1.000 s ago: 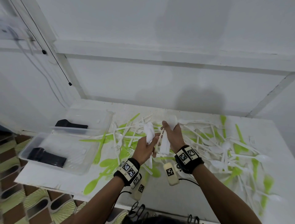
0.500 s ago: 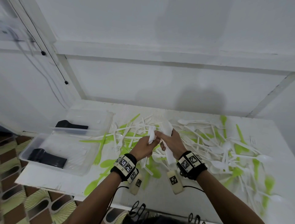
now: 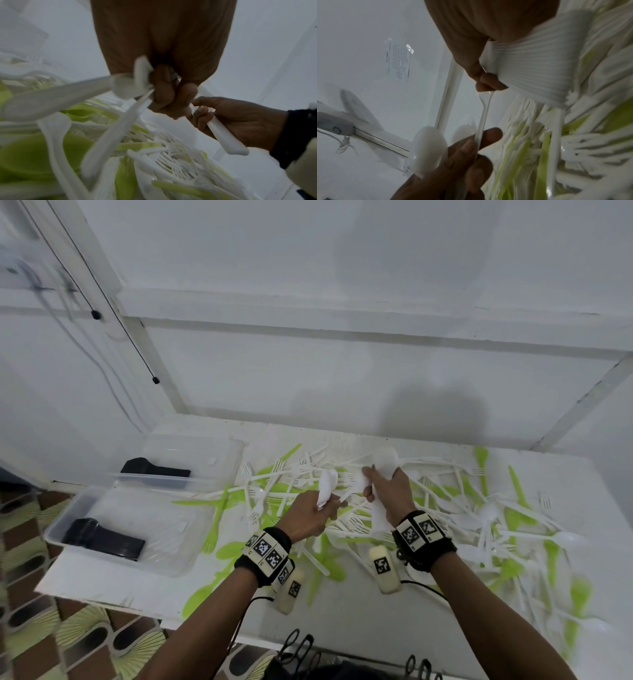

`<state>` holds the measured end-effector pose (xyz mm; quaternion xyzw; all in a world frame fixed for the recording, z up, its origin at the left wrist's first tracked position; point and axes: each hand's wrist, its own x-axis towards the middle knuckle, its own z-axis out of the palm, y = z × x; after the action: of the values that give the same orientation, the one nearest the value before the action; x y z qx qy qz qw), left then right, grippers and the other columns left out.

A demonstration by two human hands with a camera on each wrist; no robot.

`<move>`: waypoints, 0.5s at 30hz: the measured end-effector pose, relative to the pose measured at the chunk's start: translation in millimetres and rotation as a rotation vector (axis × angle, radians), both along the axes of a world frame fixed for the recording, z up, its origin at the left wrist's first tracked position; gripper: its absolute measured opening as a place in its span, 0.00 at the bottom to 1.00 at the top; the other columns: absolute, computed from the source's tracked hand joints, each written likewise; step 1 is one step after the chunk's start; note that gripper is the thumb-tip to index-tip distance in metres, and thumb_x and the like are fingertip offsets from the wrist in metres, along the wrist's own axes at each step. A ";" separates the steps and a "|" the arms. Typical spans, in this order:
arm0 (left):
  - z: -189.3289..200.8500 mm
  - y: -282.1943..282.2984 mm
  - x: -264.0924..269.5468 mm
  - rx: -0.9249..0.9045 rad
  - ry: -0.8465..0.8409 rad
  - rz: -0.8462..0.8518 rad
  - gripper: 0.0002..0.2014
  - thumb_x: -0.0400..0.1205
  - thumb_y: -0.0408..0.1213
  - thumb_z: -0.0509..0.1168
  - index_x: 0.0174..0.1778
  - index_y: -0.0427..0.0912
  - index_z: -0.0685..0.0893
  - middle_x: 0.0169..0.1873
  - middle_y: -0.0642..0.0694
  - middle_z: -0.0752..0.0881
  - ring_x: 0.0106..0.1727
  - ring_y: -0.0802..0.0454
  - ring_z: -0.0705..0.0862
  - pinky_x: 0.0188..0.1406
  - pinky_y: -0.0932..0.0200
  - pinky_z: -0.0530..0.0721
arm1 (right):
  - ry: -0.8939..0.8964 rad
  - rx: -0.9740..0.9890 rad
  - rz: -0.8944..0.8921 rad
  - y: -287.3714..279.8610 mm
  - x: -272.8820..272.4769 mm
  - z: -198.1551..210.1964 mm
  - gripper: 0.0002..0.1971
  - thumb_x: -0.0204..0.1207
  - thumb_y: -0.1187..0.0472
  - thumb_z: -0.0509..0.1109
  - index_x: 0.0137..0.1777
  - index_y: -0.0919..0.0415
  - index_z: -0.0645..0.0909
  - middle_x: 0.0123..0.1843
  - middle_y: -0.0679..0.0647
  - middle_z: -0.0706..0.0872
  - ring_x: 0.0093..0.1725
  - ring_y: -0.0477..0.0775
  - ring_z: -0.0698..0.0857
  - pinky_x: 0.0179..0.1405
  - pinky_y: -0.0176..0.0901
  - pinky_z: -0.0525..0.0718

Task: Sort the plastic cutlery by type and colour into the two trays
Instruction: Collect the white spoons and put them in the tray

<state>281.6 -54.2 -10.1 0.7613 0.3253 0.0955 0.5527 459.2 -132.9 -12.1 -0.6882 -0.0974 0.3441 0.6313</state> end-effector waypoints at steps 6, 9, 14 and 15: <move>-13.4 -7.1 11.5 0.283 -0.101 0.197 0.19 0.90 0.42 0.63 0.38 0.35 0.88 0.27 0.46 0.87 0.22 0.60 0.79 0.30 0.53 0.82 | 0.090 0.030 -0.027 6.5 -8.5 -4.0 0.28 0.73 0.48 0.83 0.62 0.65 0.76 0.43 0.60 0.89 0.25 0.55 0.83 0.24 0.44 0.80; -16.3 -18.2 20.6 0.398 -0.142 0.206 0.20 0.88 0.48 0.62 0.38 0.39 0.87 0.28 0.47 0.88 0.28 0.55 0.84 0.32 0.48 0.83 | 0.059 0.029 -0.013 11.6 -22.3 -8.1 0.29 0.76 0.51 0.81 0.66 0.61 0.67 0.48 0.61 0.86 0.31 0.54 0.84 0.30 0.47 0.84; -29.4 -22.9 21.8 0.494 -0.170 0.107 0.24 0.87 0.57 0.58 0.42 0.41 0.88 0.34 0.44 0.89 0.35 0.46 0.86 0.34 0.44 0.82 | -0.081 -0.082 0.001 12.9 -23.8 -5.3 0.31 0.82 0.54 0.73 0.77 0.58 0.59 0.61 0.56 0.81 0.55 0.56 0.84 0.54 0.48 0.83; -29.9 -20.3 20.7 0.503 -0.149 0.103 0.26 0.86 0.60 0.57 0.45 0.42 0.89 0.36 0.44 0.89 0.37 0.46 0.87 0.35 0.44 0.82 | -0.109 -0.093 0.004 12.7 -22.7 -6.7 0.31 0.83 0.55 0.72 0.78 0.56 0.58 0.60 0.56 0.82 0.54 0.56 0.85 0.56 0.49 0.84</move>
<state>302.4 -74.5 -40.0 0.8481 0.2880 0.2568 0.3631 436.5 -120.1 -18.8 -0.7343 -0.1167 0.3114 0.5918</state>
